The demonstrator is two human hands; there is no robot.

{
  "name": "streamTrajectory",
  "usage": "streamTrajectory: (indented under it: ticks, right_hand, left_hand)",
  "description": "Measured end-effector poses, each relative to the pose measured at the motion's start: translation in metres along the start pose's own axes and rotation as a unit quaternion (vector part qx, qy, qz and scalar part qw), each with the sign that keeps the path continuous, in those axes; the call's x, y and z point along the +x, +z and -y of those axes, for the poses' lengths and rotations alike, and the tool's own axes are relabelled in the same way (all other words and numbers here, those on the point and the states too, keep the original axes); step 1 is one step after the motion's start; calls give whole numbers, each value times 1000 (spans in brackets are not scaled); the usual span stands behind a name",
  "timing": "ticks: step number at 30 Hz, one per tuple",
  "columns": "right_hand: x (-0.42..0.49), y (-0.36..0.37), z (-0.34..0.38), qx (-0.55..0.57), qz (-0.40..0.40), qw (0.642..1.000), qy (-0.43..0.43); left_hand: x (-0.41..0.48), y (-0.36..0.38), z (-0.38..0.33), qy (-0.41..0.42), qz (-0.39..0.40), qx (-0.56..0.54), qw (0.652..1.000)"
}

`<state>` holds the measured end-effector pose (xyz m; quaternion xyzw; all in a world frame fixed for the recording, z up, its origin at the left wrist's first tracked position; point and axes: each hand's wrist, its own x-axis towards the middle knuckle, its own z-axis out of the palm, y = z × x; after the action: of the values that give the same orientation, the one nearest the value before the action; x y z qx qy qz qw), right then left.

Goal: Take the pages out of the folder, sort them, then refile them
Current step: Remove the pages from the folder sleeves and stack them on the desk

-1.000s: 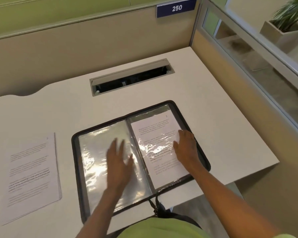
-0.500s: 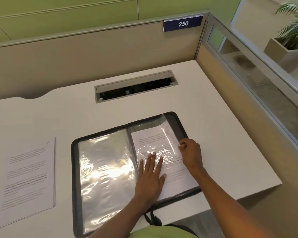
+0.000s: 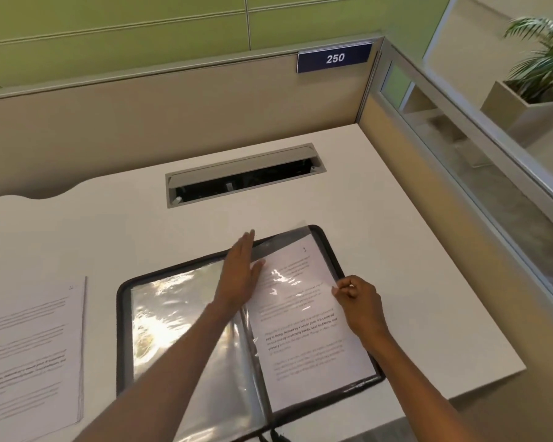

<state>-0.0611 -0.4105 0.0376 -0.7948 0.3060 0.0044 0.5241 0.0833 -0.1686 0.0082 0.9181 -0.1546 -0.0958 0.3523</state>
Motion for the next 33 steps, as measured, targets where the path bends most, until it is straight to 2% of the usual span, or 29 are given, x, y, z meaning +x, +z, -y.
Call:
streamTrajectory:
  ticks: [3, 6, 11, 14, 17, 20, 23, 26, 30, 33]
  right_hand:
    - [-3, -3, 5, 20, 13, 1000, 5]
    - [-2, -6, 8, 21, 15, 1000, 14]
    - [4, -7, 5, 9, 27, 999, 33]
    - [11, -8, 4, -21, 15, 999, 31]
    - [20, -7, 16, -95, -27, 995, -22]
    - [34, 2, 44, -125, -42, 984, -122]
    - [59, 20, 83, -112, 28, 973, -199]
    - [87, 45, 125, -147, 137, 954, -224]
    - [125, 84, 152, -310, 292, 879, -217]
    - [145, 103, 154, -412, 354, 816, -198]
  left_hand:
    - [32, -20, 7, 12, 74, 15, 997]
    - [49, -33, 13, 21, 107, 10, 994]
    - [54, -34, 21, -1, 58, -58, 997]
    - [49, -25, 25, 2, 45, -53, 998]
    - [44, -18, 26, 25, 19, -4, 1000]
    - [36, -13, 24, 79, -40, 51, 995]
    - [29, -7, 25, 104, -85, 70, 988]
    - [24, -2, 27, 103, -91, 58, 989]
    - [24, -1, 32, 106, -40, 34, 993]
    - [24, -3, 34, 113, -35, 30, 993]
